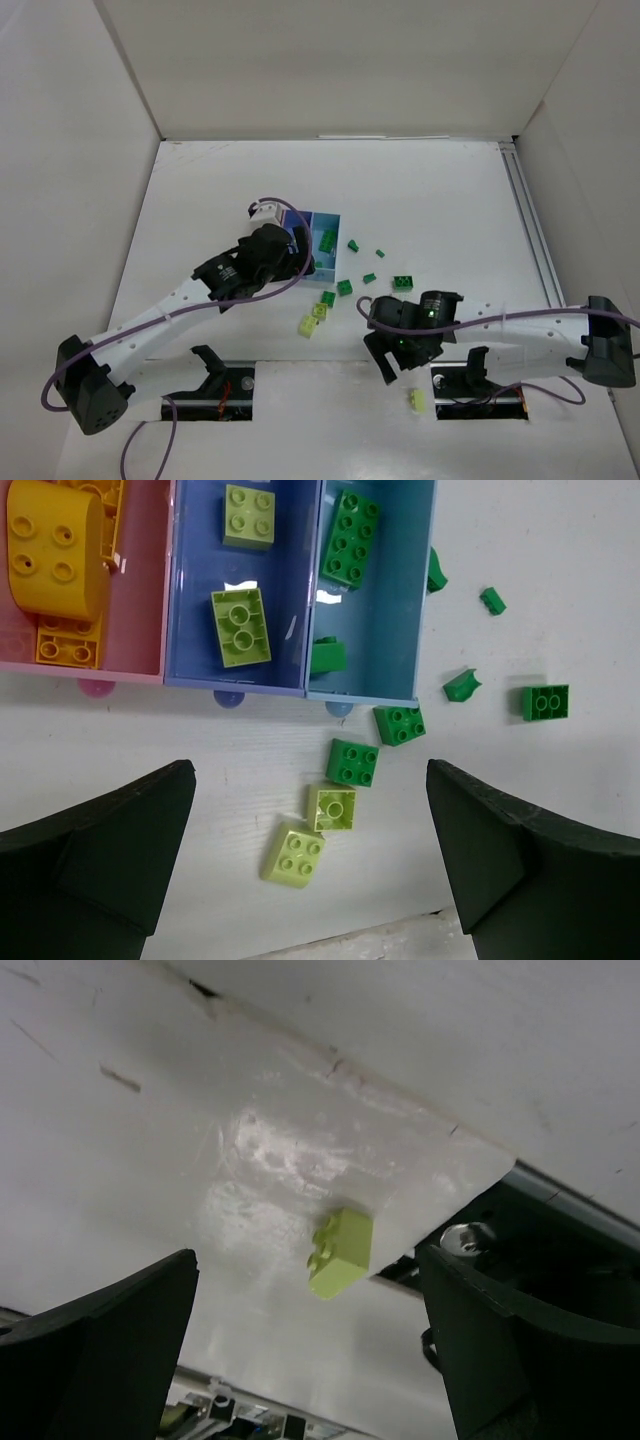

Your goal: Sort the legos into containers by color

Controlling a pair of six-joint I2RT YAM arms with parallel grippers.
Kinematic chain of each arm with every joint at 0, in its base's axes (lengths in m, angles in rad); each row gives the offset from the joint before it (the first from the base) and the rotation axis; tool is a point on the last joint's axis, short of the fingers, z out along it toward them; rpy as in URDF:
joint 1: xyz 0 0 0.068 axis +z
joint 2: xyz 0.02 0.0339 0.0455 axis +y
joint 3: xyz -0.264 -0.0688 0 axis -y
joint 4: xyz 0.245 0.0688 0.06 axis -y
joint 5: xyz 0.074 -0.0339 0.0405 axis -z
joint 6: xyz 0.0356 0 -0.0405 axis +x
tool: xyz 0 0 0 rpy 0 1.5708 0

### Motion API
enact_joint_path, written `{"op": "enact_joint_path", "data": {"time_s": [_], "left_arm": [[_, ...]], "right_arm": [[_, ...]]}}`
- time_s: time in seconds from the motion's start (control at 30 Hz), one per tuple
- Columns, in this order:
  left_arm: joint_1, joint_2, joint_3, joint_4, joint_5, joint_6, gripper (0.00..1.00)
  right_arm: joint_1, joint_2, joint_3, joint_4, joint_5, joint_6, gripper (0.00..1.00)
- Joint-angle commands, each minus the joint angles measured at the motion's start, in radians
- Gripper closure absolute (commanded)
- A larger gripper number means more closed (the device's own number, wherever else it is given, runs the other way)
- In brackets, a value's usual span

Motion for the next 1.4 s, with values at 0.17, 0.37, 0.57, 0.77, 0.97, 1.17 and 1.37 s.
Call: {"op": "enact_joint_path", "data": {"time_s": [0.17, 0.37, 0.57, 0.77, 0.97, 1.17, 1.37], "left_arm": [[0.001, 0.006, -0.056, 0.027, -0.009, -0.009, 0.00], [0.001, 0.006, -0.065, 0.027, -0.009, -0.019, 0.00], [0.001, -0.003, -0.055, 0.015, -0.009, -0.030, 0.00], [0.001, -0.003, -0.055, -0.004, -0.028, -0.039, 0.00], [0.001, -0.003, -0.035, -0.013, -0.051, -0.049, 0.00], [0.014, 0.028, -0.003, -0.036, -0.075, -0.067, 0.00], [0.072, 0.012, 0.017, -0.036, -0.062, -0.067, 0.00]], "right_arm": [[0.128, -0.029, -0.169, -0.013, -0.215, 0.287, 0.07], [0.128, -0.042, -0.179, 0.092, -0.204, 0.298, 0.12], [0.128, 0.049, -0.199, 0.159, -0.216, 0.260, 0.16], [0.128, 0.061, -0.248, 0.169, -0.216, 0.269, 0.35], [0.128, 0.061, -0.248, 0.159, -0.180, 0.287, 0.61], [0.128, 0.070, -0.099, 0.125, -0.046, 0.201, 0.72], [0.077, 0.216, 0.151, 0.136, 0.169, -0.036, 0.76]]}}
